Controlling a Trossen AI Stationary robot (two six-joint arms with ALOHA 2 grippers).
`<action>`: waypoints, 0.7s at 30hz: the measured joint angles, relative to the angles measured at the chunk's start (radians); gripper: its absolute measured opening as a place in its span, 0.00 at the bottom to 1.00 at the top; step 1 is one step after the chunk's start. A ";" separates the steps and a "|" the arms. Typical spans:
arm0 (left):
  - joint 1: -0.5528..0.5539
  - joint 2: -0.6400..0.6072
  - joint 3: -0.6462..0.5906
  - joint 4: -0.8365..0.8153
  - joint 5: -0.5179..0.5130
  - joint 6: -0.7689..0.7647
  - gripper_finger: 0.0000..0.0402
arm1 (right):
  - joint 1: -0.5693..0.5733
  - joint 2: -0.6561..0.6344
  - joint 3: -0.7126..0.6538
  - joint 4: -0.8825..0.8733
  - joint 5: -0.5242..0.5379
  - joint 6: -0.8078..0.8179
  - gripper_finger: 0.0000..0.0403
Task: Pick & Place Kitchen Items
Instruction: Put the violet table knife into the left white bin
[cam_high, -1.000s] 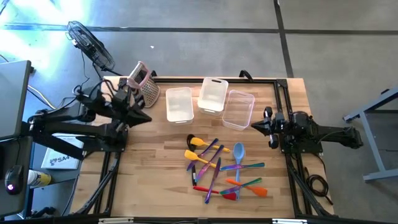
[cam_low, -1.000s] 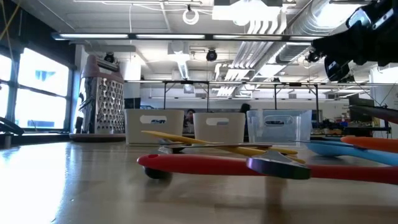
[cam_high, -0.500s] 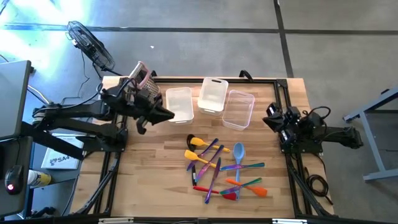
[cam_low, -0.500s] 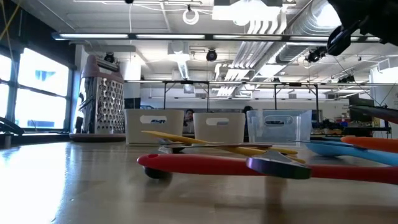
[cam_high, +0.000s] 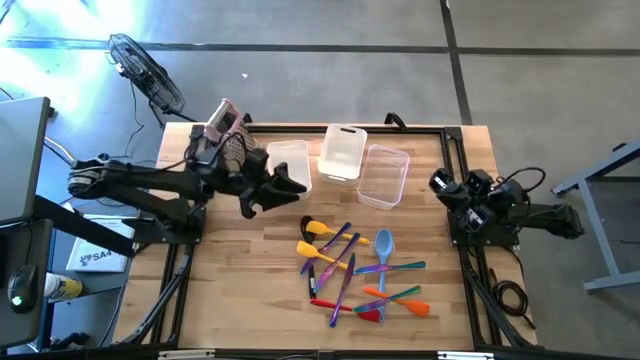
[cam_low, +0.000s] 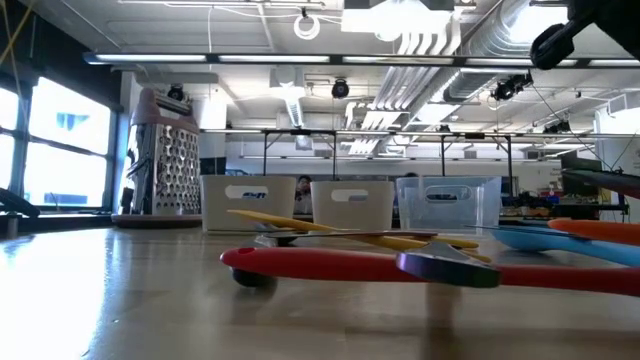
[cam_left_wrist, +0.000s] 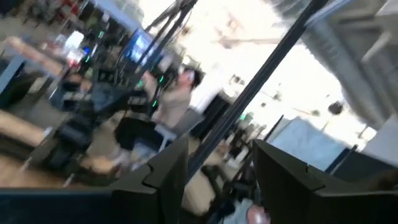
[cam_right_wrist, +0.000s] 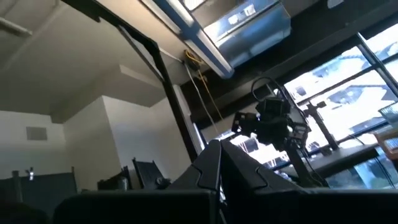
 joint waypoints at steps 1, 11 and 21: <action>-0.011 0.010 0.000 0.033 -0.007 0.000 0.44 | 0.000 0.003 0.011 -0.007 -0.009 -0.001 0.01; -0.122 0.023 0.080 -0.024 -0.119 0.101 0.45 | 0.000 0.060 0.267 -0.132 -0.116 0.007 0.16; -0.300 0.037 0.248 -0.394 -0.416 0.166 0.45 | 0.000 0.224 0.475 -0.246 -0.246 -0.029 0.46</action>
